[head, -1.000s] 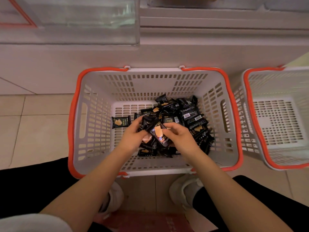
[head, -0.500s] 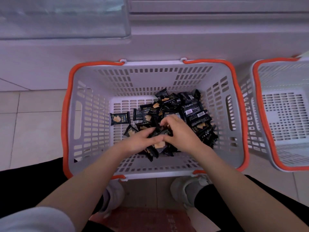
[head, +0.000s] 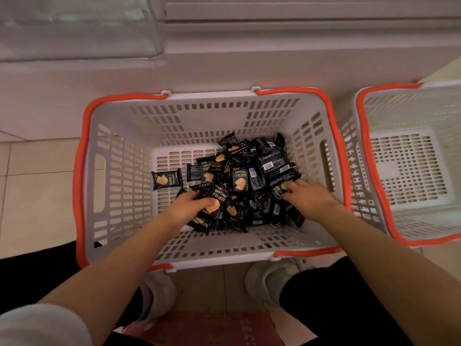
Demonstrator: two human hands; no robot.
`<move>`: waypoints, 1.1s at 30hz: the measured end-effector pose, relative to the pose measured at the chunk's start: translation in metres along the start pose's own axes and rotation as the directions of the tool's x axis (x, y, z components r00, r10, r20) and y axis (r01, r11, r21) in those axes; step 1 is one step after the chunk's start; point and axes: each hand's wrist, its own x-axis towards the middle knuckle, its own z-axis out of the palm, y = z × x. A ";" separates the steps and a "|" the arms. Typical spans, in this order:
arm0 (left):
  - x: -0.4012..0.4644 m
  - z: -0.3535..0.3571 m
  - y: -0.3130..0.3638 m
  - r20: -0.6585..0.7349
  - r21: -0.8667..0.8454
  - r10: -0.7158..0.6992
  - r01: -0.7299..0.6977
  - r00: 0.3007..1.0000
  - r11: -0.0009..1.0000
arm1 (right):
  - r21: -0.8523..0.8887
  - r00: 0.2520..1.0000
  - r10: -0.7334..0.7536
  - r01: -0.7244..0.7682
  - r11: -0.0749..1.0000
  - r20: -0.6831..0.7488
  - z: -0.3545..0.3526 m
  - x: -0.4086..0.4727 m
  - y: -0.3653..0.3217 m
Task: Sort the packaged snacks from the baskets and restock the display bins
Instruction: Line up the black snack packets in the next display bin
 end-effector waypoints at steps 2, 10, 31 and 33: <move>-0.005 -0.001 0.003 -0.027 -0.026 0.016 -0.017 1.000 1.000 | 0.160 0.998 0.066 -0.062 0.985 -0.024 -0.009 0.001 -0.005; -0.041 -0.006 0.041 -0.063 -0.318 0.194 -0.204 0.979 0.926 | 0.487 0.965 0.246 0.174 -0.856 0.087 -0.073 -0.039 -0.048; -0.177 -0.086 0.099 -0.073 0.159 0.780 -0.765 0.622 0.624 | 0.745 0.786 0.142 0.488 0.456 -0.602 -0.244 -0.147 -0.074; -0.186 -0.094 0.104 -0.066 0.174 0.779 -0.761 0.624 0.625 | 0.701 0.788 0.124 0.449 0.554 -0.602 -0.259 -0.149 -0.078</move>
